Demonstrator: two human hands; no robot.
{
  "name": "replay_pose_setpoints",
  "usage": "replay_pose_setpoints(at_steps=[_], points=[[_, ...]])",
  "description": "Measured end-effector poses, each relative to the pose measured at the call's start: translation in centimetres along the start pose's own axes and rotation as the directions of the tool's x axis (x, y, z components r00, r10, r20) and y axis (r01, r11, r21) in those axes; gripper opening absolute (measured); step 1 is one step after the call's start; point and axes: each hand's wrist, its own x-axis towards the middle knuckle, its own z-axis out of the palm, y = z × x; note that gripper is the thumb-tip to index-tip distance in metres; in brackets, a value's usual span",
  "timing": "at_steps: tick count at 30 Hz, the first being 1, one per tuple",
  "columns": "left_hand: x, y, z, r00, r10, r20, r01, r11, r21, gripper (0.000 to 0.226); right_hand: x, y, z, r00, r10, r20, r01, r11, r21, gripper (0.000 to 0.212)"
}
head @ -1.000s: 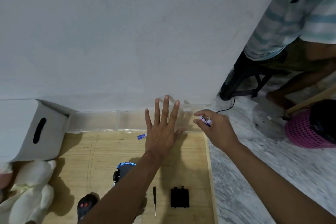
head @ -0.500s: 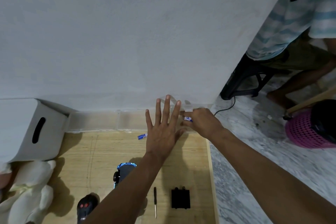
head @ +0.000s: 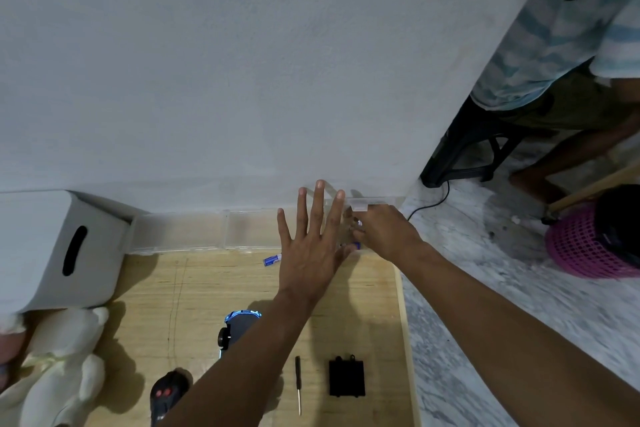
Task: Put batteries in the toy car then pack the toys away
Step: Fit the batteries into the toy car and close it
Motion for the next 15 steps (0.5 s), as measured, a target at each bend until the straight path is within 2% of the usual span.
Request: replay_pose_setpoints(at_steps=[8, 13, 15], points=[[0.0, 0.0, 0.2, 1.0, -0.007, 0.0, 0.007, 1.0, 0.013, 0.097, -0.8, -0.4, 0.0, 0.994, -0.035, -0.102, 0.028, 0.997, -0.069, 0.029], [0.0, 0.0, 0.2, 1.0, -0.007, 0.007, 0.007, 1.0, -0.004, 0.092, -1.5, -0.2, 0.0, 0.989, -0.082, -0.125, 0.077, 0.996, -0.047, 0.022], [0.0, -0.1, 0.1, 1.0, -0.005, 0.005, 0.005, 1.0, -0.025, 0.088, -2.9, 0.5, 0.5, 0.966, -0.081, -0.245, 0.075, 0.997, -0.032, 0.02]])
